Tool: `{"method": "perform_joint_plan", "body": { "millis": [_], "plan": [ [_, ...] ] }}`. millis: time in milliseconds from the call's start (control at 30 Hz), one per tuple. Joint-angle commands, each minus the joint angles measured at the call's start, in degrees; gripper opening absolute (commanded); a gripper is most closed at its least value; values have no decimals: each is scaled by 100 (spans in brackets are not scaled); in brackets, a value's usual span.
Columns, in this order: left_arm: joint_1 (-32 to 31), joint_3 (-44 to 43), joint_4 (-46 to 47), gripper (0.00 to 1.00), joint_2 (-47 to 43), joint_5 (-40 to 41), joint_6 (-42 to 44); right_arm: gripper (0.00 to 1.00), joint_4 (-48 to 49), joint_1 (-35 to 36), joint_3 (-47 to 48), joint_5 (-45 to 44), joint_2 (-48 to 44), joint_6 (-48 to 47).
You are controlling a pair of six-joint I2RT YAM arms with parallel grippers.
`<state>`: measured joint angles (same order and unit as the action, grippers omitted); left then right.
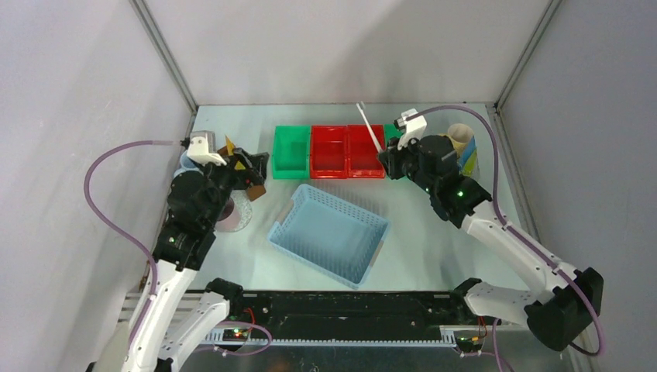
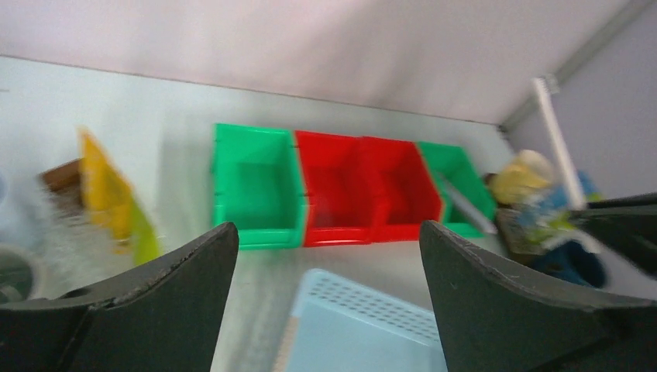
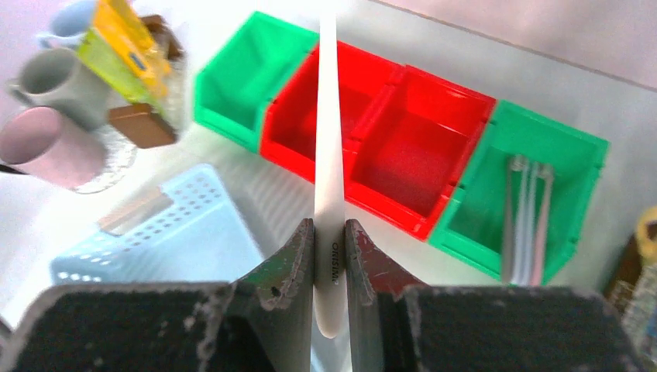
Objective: Prepare toiletry sets of a toothbrush and toothpaste on the tray
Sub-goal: Pick up the toothbrush from the storage box.
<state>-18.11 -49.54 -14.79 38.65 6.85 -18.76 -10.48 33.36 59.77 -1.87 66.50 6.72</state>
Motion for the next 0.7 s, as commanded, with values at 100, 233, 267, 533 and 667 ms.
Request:
{"method": "perform_joint_plan", "body": {
  "millis": [100,233,267,533,667],
  "plan": [
    [-155,-407,889,90,402,-1761,-1216,0,1426,459,-520,453,-602,604],
    [-500,-598,1365,89,780,-2055,-1576,0,1851,787,-682,604,-692,702],
    [-562,-634,1521,89,904,-2086,-1608,0,1961,900,-702,611,-689,728],
    [-1130,-627,2614,79,1401,-2178,-2075,0,2385,1244,-861,732,-614,946],
    [-1248,-618,2911,69,1673,-2131,-2254,0,2430,1331,-862,790,-565,957]
  ]
}}
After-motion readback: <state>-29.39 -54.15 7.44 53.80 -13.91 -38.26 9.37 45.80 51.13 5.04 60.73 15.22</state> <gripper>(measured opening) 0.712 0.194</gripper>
